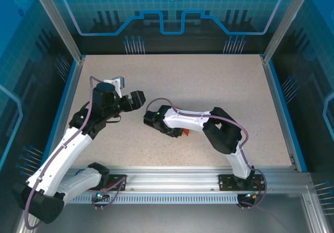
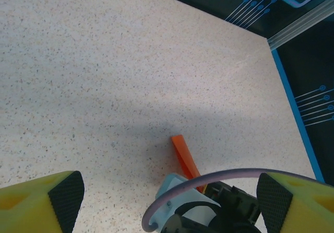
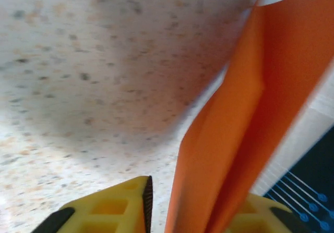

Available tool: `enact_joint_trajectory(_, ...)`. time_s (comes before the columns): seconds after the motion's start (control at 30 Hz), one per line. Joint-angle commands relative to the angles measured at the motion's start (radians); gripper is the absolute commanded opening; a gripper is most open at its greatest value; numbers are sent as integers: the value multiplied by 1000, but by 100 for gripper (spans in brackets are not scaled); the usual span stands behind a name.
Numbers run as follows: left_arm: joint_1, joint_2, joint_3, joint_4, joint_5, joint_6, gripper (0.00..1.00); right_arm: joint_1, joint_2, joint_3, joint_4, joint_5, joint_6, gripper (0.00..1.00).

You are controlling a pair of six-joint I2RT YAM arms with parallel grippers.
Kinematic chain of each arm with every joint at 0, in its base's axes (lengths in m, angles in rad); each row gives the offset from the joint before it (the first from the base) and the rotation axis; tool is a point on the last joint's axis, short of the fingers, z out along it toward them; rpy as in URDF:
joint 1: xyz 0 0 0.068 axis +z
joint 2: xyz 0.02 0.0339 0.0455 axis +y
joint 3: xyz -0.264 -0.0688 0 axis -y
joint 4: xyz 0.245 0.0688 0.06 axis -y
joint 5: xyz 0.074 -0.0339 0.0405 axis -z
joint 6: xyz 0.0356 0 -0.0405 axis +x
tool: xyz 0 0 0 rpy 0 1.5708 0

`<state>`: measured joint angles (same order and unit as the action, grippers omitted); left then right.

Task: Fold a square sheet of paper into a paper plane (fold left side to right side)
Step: Turn over the paper at the center of the table.

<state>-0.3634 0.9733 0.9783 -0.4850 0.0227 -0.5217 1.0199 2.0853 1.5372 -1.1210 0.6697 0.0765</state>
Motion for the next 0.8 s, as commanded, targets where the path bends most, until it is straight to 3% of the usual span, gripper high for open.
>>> enact_joint_trajectory(0.0,17,27,23,-35,33,-15,90,-14,-56,-21,16,-177,1,42)
enact_joint_trajectory(0.3,117,103,-41,62,228,-134,91,-43,-268,-146,120,-437,65,78)
enact_joint_trajectory(0.47,127,183,-82,119,336,-167,89,-93,-424,-260,197,-524,134,83)
enact_joint_trajectory(0.6,119,274,-135,229,458,-222,85,-198,-554,-364,287,-593,200,85)
enact_joint_trajectory(0.77,52,392,-154,318,495,-251,83,-338,-720,-492,472,-702,283,93)
